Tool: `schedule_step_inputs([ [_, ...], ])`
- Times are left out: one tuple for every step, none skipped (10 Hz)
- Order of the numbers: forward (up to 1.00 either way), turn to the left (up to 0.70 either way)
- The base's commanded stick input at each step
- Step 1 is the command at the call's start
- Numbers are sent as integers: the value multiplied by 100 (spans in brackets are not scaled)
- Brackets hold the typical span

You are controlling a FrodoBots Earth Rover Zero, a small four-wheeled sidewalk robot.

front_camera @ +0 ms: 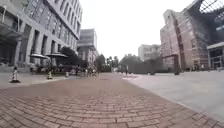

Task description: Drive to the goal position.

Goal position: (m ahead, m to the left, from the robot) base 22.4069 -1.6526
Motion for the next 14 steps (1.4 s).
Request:
schedule_step_inputs([
  [45, 0],
  [45, 0],
  [45, 0],
  [45, 0],
  [45, 0],
  [45, 0],
  [45, 0],
  [45, 0],
  [45, 0],
  [45, 0],
  [45, 0],
  [45, 0],
  [45, 0],
  [45, 0],
])
